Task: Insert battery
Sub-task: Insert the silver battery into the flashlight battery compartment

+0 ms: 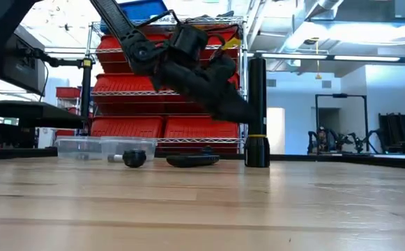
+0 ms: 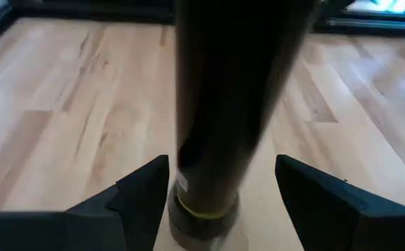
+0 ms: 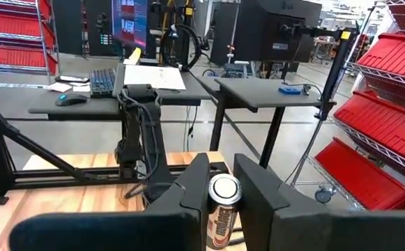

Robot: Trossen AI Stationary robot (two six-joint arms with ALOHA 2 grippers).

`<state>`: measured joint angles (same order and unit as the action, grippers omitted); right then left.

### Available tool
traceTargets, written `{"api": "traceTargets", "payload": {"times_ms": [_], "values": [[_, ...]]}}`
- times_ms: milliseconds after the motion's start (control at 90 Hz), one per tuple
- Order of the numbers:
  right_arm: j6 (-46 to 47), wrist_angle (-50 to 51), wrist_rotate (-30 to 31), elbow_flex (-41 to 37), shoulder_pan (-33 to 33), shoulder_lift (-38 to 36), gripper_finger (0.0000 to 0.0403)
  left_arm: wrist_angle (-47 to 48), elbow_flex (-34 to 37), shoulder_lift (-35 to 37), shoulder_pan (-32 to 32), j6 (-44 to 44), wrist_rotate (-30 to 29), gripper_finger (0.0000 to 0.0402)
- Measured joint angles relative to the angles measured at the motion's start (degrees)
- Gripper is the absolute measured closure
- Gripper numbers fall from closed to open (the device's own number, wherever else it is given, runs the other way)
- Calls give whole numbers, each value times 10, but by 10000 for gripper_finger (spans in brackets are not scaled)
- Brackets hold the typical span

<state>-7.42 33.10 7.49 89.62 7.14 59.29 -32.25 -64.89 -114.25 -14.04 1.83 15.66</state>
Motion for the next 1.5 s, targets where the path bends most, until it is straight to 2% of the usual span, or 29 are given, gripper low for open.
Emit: {"api": "traceTargets", "payload": {"times_ms": [67,322,389,511,756,889,1056,1278,1500], "values": [[0,0,0,0,0,0,367,5,-19,-19,-1,-10,22,161],[6,3,1,0,0,0,367,43,-90,-50,5,-23,14,170],[7,16,1,0,0,0,367,76,-99,-49,5,-16,8,194],[30,42,1,0,0,4,367,103,-111,-48,4,-11,6,269],[42,104,1,0,0,39,367,175,-167,-28,5,-29,5,269],[31,102,1,0,0,57,367,217,-217,9,5,5,3,269],[31,57,-1,-1,0,57,367,323,-293,45,8,53,-18,269],[28,22,-11,0,0,66,367,399,-379,50,26,86,-31,269],[24,16,-17,0,-12,76,367,408,-393,50,33,86,-40,269]]}}
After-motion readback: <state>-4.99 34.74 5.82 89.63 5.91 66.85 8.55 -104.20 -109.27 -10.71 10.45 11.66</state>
